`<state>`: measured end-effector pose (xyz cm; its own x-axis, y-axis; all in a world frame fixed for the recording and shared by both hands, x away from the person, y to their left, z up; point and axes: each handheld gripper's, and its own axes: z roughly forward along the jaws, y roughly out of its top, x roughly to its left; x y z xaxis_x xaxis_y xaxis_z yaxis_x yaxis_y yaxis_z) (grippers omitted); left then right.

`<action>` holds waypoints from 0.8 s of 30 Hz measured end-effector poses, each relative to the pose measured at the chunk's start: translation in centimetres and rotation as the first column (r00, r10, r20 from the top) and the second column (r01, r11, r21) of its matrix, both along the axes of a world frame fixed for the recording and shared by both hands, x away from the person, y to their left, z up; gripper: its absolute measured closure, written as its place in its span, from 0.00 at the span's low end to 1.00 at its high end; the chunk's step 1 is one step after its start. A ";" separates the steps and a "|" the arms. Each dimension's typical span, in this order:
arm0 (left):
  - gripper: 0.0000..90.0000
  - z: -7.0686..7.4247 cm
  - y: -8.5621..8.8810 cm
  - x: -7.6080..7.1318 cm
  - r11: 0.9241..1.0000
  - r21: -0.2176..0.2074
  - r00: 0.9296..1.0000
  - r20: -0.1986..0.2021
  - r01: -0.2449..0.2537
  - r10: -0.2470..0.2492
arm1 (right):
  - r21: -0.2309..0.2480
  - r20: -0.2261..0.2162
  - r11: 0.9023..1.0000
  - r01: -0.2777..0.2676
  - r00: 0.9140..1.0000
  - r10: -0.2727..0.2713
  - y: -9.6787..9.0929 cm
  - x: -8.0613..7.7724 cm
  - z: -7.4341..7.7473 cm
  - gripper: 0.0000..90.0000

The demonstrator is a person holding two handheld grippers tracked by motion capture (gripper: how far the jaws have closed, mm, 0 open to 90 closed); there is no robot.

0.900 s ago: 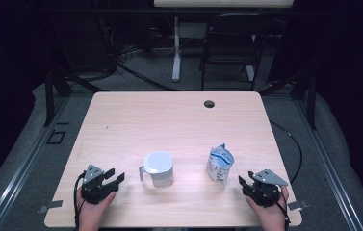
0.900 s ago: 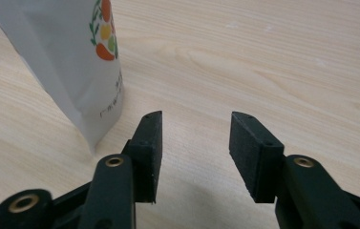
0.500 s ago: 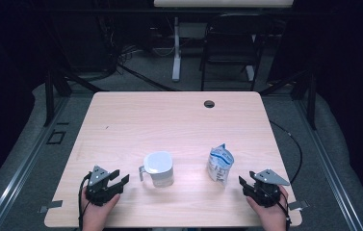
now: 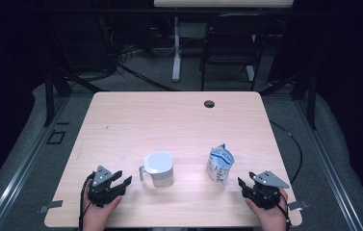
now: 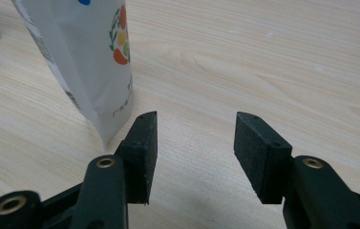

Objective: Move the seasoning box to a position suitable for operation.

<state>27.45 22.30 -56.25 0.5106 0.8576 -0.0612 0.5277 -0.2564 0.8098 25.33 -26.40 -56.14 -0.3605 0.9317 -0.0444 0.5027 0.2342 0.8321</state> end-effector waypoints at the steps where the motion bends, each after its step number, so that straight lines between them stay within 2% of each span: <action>1: 0.61 0.1 0.0 -0.1 1.000 -0.013 1.000 0.019 0.016 -0.015 | 0.001 -0.002 1.000 0.000 1.000 0.000 -0.1 0.0 0.0 0.56; 3: 0.61 0.1 -0.1 -0.1 1.000 -0.018 0.999 0.023 0.024 -0.023 | 0.008 -0.002 1.000 -0.002 1.000 0.002 -0.1 0.0 -0.1 0.56; 6: 0.60 0.2 -0.2 -0.1 1.000 -0.002 0.999 0.042 0.014 -0.014 | 0.009 -0.001 1.000 0.001 1.000 -0.001 -0.2 0.0 -0.1 0.55; 11: 0.57 0.2 -0.5 -0.1 1.000 -0.009 0.999 0.024 0.026 -0.026 | 0.011 -0.004 1.000 0.004 1.000 -0.003 -0.2 0.0 -0.1 0.55; 16: 0.55 0.2 -0.6 -0.1 0.999 -0.011 0.999 0.025 0.041 -0.041 | 0.013 -0.004 1.000 0.005 1.000 -0.005 -0.3 0.0 -0.1 0.54; 19: 0.53 0.2 -0.9 -0.2 0.998 -0.013 0.998 0.022 0.053 -0.053 | 0.018 -0.024 1.000 0.010 1.000 -0.009 -0.3 0.1 -0.2 0.53; 24: 0.50 0.3 -1.2 -0.3 0.998 -0.018 0.998 0.029 0.062 -0.061 | 0.024 -0.016 1.000 0.009 1.000 -0.009 -0.4 0.0 -0.1 0.53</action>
